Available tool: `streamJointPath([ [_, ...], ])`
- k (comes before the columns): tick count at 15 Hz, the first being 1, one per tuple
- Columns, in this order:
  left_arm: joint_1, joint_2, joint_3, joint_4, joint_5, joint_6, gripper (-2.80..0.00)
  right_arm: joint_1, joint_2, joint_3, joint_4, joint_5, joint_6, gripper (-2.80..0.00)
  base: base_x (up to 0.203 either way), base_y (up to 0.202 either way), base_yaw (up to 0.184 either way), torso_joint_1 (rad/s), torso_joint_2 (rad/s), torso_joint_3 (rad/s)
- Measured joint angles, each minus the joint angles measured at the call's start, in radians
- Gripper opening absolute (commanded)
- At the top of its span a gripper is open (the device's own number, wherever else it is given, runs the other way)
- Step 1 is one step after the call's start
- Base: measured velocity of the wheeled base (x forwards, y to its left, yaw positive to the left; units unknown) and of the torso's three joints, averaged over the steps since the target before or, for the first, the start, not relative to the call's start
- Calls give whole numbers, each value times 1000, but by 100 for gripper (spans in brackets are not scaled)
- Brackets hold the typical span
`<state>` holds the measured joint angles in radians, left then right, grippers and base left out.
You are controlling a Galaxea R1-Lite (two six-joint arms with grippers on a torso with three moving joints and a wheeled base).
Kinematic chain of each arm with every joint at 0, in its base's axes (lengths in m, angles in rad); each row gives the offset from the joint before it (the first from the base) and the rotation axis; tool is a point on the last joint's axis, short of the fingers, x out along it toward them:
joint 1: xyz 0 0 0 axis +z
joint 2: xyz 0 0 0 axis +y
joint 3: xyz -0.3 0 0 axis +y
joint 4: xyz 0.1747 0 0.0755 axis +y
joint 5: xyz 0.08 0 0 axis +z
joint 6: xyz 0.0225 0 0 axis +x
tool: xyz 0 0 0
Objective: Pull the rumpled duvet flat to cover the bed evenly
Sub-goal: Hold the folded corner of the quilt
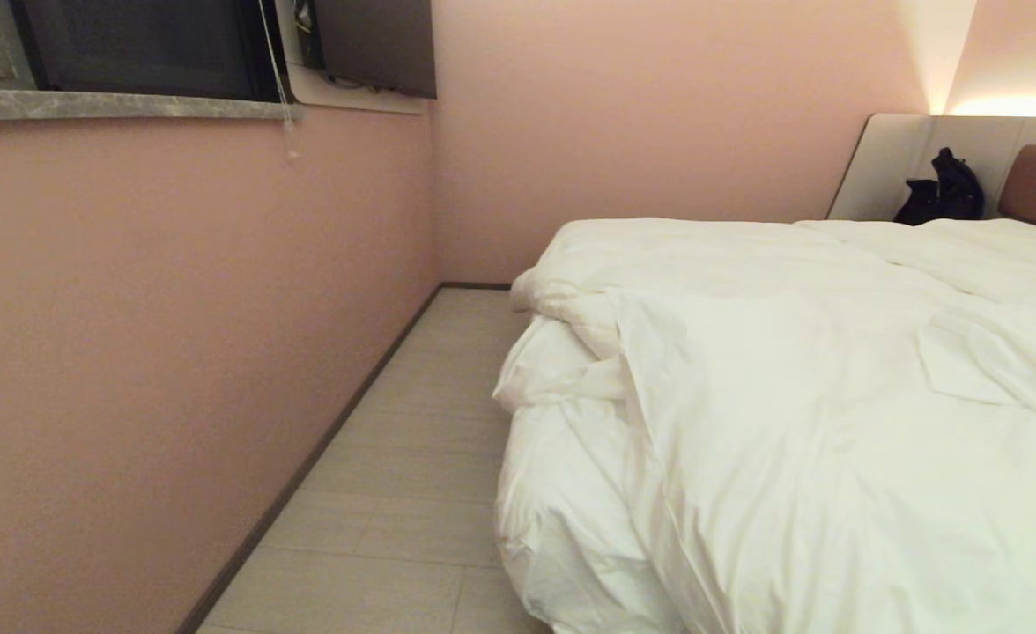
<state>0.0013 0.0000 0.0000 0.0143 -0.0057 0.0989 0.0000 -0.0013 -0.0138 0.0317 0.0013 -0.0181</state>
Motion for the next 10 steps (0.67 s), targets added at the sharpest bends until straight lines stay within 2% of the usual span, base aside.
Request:
streamJointPath([
  [10, 0, 0, 0, -1, 0, 1, -280, 0, 0, 0, 0, 0, 0, -280, 0, -195, 1, 1, 2, 2],
])
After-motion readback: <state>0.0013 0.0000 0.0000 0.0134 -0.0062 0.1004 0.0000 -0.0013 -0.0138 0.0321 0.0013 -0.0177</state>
